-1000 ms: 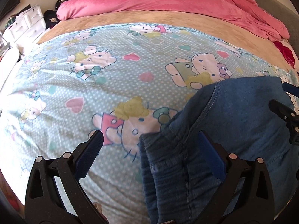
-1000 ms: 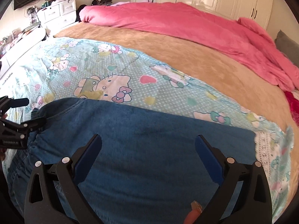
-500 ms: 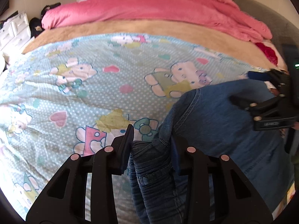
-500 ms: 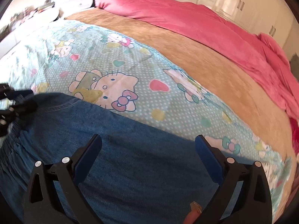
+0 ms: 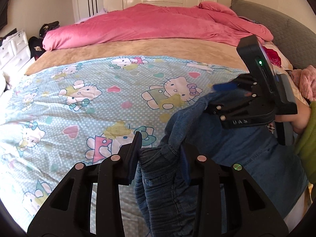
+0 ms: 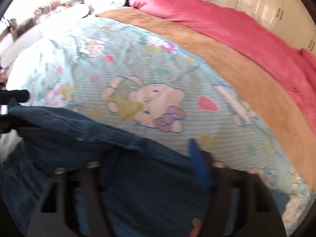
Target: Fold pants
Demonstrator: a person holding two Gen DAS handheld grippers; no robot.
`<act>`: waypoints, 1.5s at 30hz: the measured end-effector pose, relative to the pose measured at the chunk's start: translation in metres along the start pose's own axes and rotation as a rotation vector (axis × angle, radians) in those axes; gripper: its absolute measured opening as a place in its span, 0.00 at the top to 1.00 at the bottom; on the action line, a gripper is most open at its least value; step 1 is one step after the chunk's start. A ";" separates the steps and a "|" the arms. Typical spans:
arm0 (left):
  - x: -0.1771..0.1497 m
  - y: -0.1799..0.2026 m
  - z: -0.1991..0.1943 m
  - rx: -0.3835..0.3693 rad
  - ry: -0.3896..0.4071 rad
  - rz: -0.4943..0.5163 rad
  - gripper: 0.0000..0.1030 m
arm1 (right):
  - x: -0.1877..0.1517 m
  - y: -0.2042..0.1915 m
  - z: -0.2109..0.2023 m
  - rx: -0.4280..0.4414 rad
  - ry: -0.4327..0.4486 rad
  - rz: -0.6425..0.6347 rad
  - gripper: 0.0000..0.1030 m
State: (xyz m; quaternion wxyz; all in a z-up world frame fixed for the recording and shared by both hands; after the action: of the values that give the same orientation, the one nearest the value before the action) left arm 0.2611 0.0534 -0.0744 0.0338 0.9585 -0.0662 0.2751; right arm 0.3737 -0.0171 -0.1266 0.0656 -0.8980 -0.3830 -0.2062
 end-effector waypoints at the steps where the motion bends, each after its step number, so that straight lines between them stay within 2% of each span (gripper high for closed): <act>1: -0.001 -0.001 0.000 -0.001 0.000 -0.004 0.73 | -0.001 -0.005 -0.002 0.005 0.004 -0.017 0.71; 2: -0.002 -0.001 0.000 0.000 0.000 -0.005 0.73 | -0.002 -0.010 -0.004 0.003 0.008 -0.032 0.77; 3: -0.003 -0.003 -0.001 0.007 0.002 -0.007 0.73 | -0.003 -0.014 -0.007 -0.009 0.016 -0.050 0.88; 6: -0.006 -0.006 -0.003 0.012 0.007 -0.017 0.73 | -0.011 -0.015 -0.024 0.001 0.053 -0.031 0.94; 12: -0.015 -0.005 -0.017 0.012 0.030 -0.016 0.73 | -0.036 -0.020 -0.078 0.083 0.161 0.064 0.95; 16: -0.024 0.003 -0.032 0.021 0.051 0.001 0.73 | -0.060 -0.039 -0.114 0.117 0.201 0.087 0.95; 22: -0.052 0.013 -0.056 0.032 0.064 0.018 0.73 | -0.106 -0.088 -0.160 0.156 0.238 0.062 0.95; 28: -0.095 0.016 -0.070 0.038 0.036 0.025 0.72 | -0.145 -0.129 -0.165 0.215 0.211 0.067 0.95; 35: -0.128 0.022 -0.064 0.057 -0.011 0.030 0.72 | -0.177 -0.162 -0.146 0.223 0.133 0.079 0.95; 42: -0.144 0.020 -0.059 0.046 -0.041 0.001 0.64 | -0.199 -0.178 -0.131 0.184 0.078 0.082 0.95; 45: -0.153 0.017 -0.059 0.013 -0.066 -0.031 0.62 | -0.202 -0.182 -0.127 0.157 0.065 0.066 0.94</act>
State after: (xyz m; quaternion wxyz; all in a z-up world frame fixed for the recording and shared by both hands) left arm 0.1000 0.0593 -0.1056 0.0294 0.9681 -0.0509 0.2434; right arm 0.0775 -0.0589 -0.1041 0.1548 -0.8952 -0.3657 -0.2023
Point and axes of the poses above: each gripper's, at about its wrist camera, not at the fingertips, and z roughly the way its jaws point, y to its right, x to its top, the point moved 10 cm from there along z, roughly the way its jaws point, and after that the axes turned 10 degrees about -y, right-handed, at the moved point
